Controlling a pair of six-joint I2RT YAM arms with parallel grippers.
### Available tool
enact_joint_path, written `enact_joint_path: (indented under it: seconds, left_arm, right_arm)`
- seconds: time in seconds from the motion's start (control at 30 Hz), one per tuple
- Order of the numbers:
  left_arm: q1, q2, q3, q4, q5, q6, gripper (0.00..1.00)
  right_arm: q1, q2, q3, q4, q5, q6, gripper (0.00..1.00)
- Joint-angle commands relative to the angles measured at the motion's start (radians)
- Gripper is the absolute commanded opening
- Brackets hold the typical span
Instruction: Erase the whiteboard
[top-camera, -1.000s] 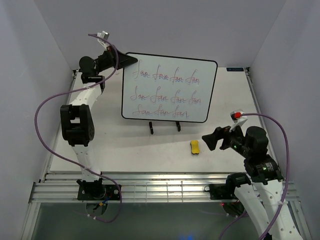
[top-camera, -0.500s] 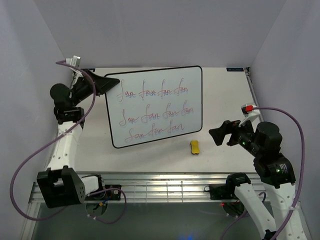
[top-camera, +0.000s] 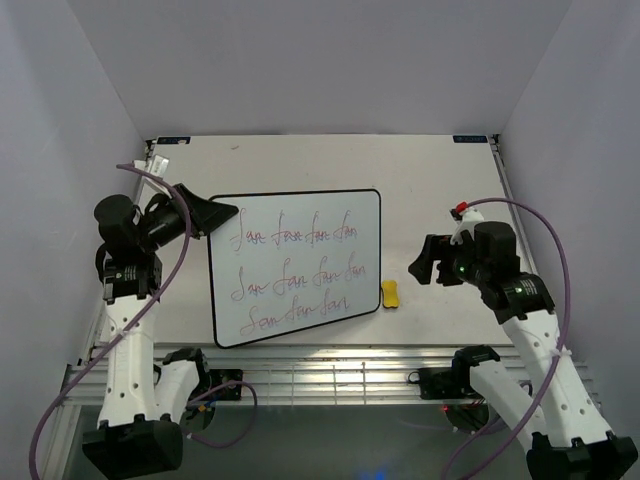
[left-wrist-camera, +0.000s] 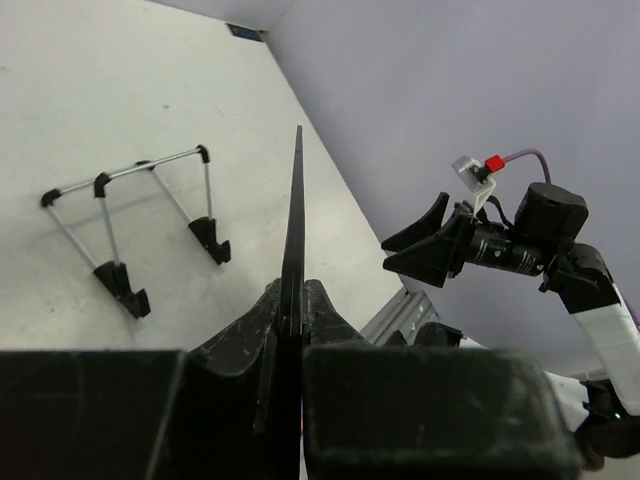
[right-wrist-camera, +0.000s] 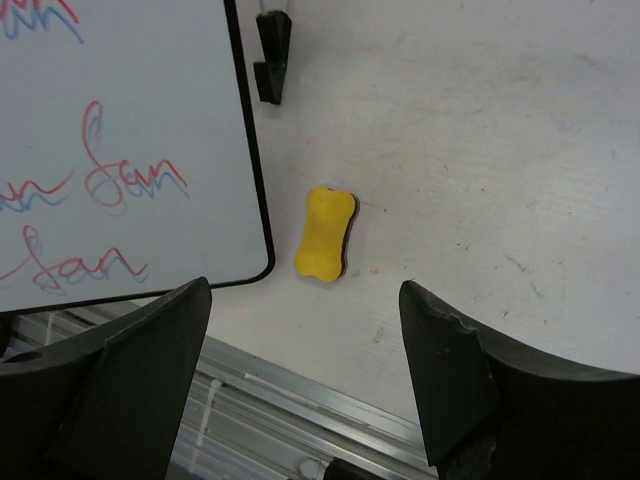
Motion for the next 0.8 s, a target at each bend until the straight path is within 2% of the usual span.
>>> enact_joint_path:
  seconds: [0.0, 0.13, 0.17, 0.43, 0.63, 0.77]
  left_arm:
    - [0.003, -0.055, 0.074, -0.248, -0.147, 0.040, 0.00]
    - [-0.043, -0.075, 0.101, -0.403, -0.237, 0.126, 0.00]
    - [-0.056, -0.083, 0.110, -0.458, -0.303, 0.145, 0.00]
    - [-0.143, -0.112, 0.107, -0.577, -0.407, 0.220, 0.00]
    - [-0.223, -0.100, 0.170, -0.684, -0.590, 0.297, 0.00]
    - [-0.250, -0.092, 0.198, -0.727, -0.641, 0.326, 0.00]
  right_arm:
    - [0.013, 0.097, -0.082, 0.124, -0.050, 0.036, 0.80]
    - [0.108, 0.174, -0.131, 0.189, 0.086, 0.079, 0.79]
    - [0.123, 0.186, -0.140, 0.216, 0.110, 0.098, 0.79]
    - [0.321, 0.362, -0.149, 0.258, 0.360, 0.184, 0.78]
    - [0.410, 0.493, -0.143, 0.295, 0.431, 0.224, 0.74]
    - [0.429, 0.547, -0.138, 0.316, 0.442, 0.233, 0.69]
